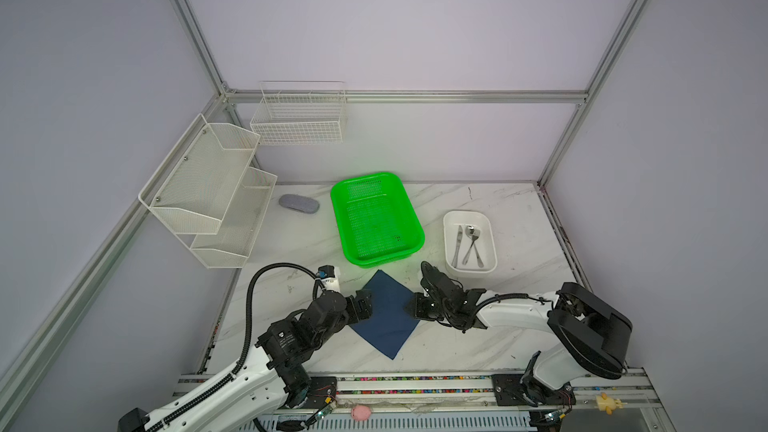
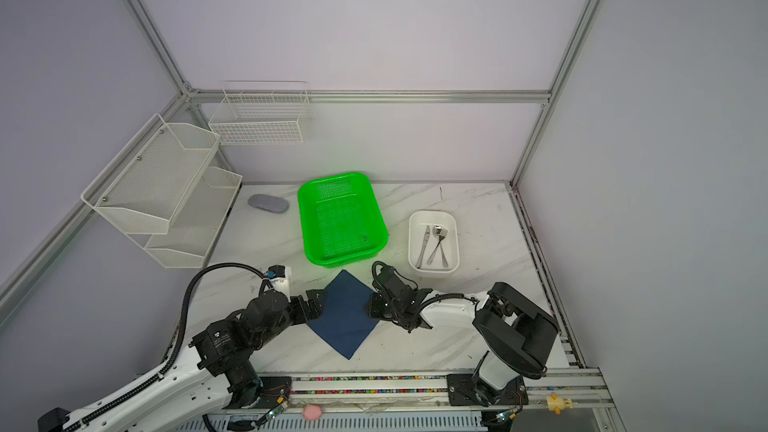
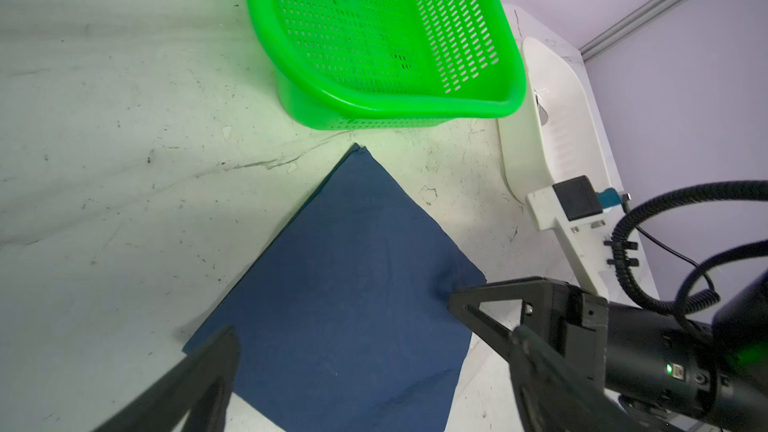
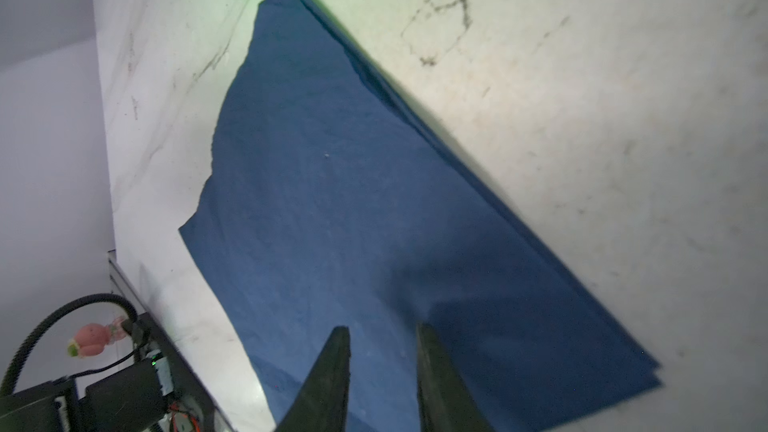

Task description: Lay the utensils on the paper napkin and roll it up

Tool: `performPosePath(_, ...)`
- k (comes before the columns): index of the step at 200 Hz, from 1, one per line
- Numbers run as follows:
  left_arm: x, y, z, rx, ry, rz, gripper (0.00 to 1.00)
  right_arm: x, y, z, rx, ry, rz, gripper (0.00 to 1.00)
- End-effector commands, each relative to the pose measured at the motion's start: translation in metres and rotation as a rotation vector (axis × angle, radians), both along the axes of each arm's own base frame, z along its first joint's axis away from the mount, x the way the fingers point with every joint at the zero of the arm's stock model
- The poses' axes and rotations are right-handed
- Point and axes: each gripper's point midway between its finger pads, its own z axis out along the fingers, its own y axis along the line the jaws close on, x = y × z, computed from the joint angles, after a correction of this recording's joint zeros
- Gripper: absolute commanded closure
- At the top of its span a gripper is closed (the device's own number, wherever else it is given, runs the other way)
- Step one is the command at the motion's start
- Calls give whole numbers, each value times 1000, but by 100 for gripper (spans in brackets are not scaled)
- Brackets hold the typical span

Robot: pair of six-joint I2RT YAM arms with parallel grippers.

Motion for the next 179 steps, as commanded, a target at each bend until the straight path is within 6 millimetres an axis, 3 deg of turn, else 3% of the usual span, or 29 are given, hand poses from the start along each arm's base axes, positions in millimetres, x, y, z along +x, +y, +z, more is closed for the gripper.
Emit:
performPosePath(1,-2,-42,36,-85,-78,-212,0,9,-35,-18,-171,-23,-93,71)
performPosePath(27,-4,-63,23,-51,10,-304,5,8,-64,-24,-205,-9,-148,71)
performPosePath(51,0,-79,0,-5,123,-335,11,9,-105,-34,-277,42,-223,71)
performPosePath(73,3,-96,-15,-11,204,-352,16,11,-125,-29,-294,36,-255,71)
performPosePath(101,13,-112,-26,-22,241,-357,26,9,-128,-19,-276,21,-261,71)
performPosePath(146,30,-130,-28,-7,260,-358,35,-5,-133,-24,-282,65,-236,69)
performPosePath(179,36,-137,-28,-14,254,-355,37,12,-110,10,-201,-26,-170,64)
